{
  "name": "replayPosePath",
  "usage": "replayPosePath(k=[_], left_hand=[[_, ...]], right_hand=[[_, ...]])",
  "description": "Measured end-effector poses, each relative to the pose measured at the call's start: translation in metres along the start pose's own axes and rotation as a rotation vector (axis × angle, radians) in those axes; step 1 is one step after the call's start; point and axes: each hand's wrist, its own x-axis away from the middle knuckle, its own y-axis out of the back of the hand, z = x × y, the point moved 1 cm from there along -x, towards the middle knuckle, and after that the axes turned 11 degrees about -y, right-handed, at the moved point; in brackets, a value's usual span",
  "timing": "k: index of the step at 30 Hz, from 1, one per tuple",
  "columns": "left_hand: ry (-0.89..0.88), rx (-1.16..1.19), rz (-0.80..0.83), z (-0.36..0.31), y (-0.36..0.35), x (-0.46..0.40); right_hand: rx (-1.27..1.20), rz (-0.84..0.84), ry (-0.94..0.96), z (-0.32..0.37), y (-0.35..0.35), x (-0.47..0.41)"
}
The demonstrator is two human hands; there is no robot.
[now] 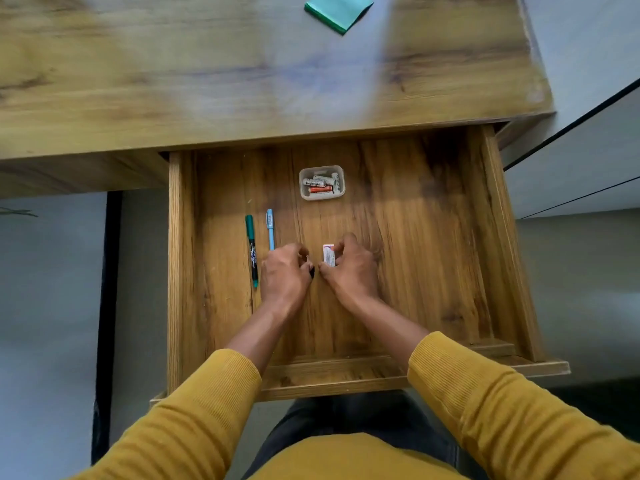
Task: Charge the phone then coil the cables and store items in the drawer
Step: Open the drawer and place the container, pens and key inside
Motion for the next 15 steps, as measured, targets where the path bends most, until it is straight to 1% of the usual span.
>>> replayPosePath(k=[5, 10, 13, 15], left_hand=[[0.023, 0.014, 0.010, 0.005, -0.001, 0.008], [0.026, 0.029, -0.032, 0.001, 0.002, 0.010], [0.002, 0.023, -0.094, -0.009, 0.013, 0.000], [-0.049, 0.005, -0.154, -0.019, 0.028, -0.013]], right_hand=[[0.019, 0.052, 0.004, -0.003, 0.002, 0.000], [-0.003, 0.089, 0.005, -0.001, 0.012, -0.002], [-0.034, 0.019, 0.061, 0.006, 0.026, -0.003], [-0.065, -0.060, 0.152, 0.017, 0.039, -0.008]])
